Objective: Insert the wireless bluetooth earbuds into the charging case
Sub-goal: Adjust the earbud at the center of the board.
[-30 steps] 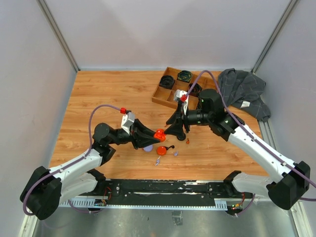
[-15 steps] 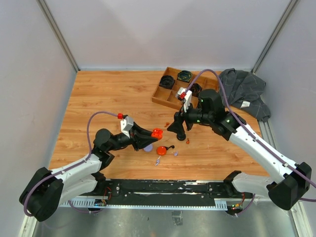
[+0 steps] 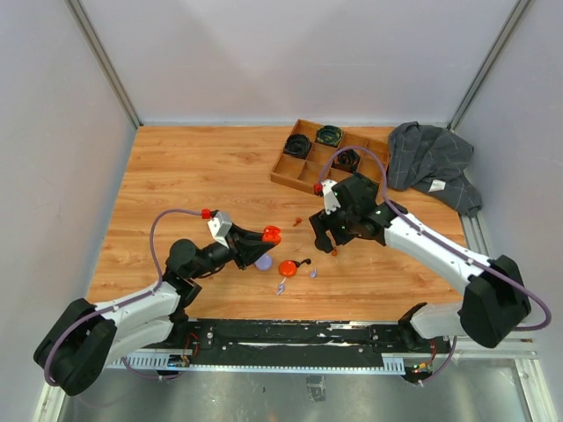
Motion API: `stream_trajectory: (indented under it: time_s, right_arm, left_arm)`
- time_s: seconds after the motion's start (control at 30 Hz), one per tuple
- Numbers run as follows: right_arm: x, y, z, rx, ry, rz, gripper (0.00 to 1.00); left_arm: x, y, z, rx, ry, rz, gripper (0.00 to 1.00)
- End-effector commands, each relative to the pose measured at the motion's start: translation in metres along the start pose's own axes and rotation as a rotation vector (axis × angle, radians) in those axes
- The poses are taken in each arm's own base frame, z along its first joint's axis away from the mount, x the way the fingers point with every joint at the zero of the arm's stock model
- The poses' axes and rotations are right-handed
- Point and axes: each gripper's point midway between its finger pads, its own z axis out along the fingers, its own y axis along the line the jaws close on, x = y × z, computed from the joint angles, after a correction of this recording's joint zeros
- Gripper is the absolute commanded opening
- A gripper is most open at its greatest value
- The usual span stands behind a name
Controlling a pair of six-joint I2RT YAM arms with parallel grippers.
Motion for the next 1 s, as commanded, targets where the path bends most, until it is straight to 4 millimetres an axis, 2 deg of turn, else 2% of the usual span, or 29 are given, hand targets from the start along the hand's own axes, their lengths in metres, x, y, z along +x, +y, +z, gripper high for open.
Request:
stream_trajectory:
  time_s: [0.0,0.27,0.5,0.7,0.97]
  right_arm:
    - [0.025,-0.018,0.019,0.107,0.113,0.067,0.76]
    - [0.047,-0.037,0.053,0.196,0.178,0.162,0.66]
    - [0.066,-0.047,0.065,0.245,0.236,0.178,0.59]
    - [0.08,-0.057,0.067,0.304,0.279,0.177,0.57]
    - [0.088,-0.074,0.052,0.377,0.302,0.192,0.56]
  left_arm:
    - [-0.006,0.006,-0.003,-0.042,-0.038,0.011,0.0]
    - [0.003,0.012,-0.006,-0.083,-0.005,-0.01,0.0]
    - [0.007,0.016,-0.008,-0.102,0.009,-0.01,0.0]
    - [0.007,0.017,-0.007,-0.106,0.009,-0.013,0.0]
    - [0.005,0.016,-0.007,-0.105,0.003,-0.01,0.0]
